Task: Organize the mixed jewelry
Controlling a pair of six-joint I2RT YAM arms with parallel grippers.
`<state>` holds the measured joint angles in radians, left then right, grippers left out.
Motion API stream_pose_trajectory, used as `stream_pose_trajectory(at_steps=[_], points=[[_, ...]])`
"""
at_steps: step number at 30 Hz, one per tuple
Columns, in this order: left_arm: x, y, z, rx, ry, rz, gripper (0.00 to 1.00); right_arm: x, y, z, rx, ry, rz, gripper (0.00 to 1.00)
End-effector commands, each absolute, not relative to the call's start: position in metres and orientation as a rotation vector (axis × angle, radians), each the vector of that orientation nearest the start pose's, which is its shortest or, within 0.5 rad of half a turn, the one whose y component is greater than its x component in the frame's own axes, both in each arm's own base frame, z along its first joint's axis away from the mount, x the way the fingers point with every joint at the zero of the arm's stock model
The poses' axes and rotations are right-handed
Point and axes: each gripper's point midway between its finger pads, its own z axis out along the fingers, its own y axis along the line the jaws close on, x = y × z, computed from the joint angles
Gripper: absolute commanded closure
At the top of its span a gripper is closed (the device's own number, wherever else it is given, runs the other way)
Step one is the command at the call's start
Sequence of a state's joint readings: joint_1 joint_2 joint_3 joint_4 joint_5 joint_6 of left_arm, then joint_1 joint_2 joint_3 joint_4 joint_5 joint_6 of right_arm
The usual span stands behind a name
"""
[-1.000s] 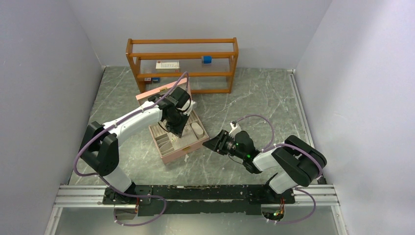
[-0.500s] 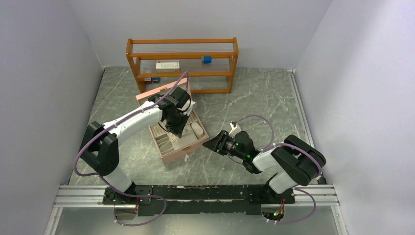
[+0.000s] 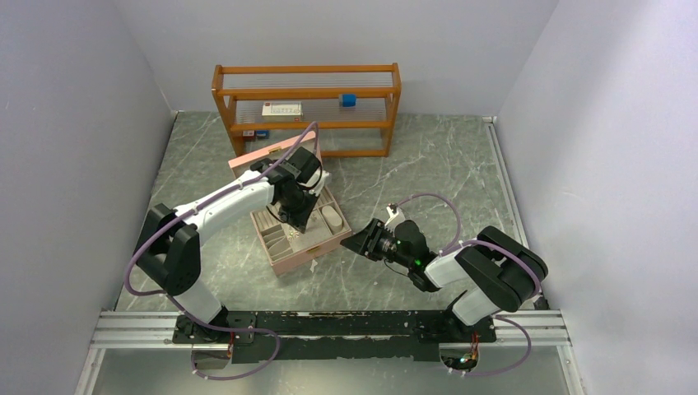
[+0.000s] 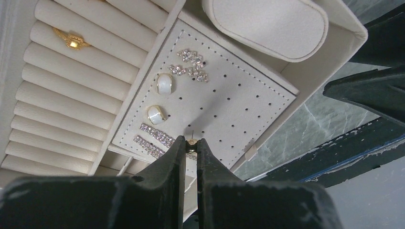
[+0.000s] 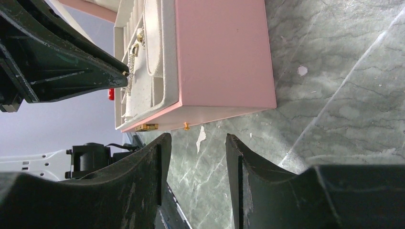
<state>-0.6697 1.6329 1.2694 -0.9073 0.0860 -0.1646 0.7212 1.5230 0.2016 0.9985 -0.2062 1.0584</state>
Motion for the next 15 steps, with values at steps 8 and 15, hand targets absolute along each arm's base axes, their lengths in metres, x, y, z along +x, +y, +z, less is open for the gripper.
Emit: stream_pose_trajectory(at_steps=[8, 15], points=[[0.257, -0.221, 0.106, 0.688, 2.729, -0.239, 0.87, 0.212, 0.282, 0.061, 0.192, 2.116, 1.344, 0.50], [0.260, -0.225, 0.114, 0.673, 2.707, -0.263, 0.87, 0.212, 0.283, 0.061, 0.192, 2.118, 1.346, 0.50]])
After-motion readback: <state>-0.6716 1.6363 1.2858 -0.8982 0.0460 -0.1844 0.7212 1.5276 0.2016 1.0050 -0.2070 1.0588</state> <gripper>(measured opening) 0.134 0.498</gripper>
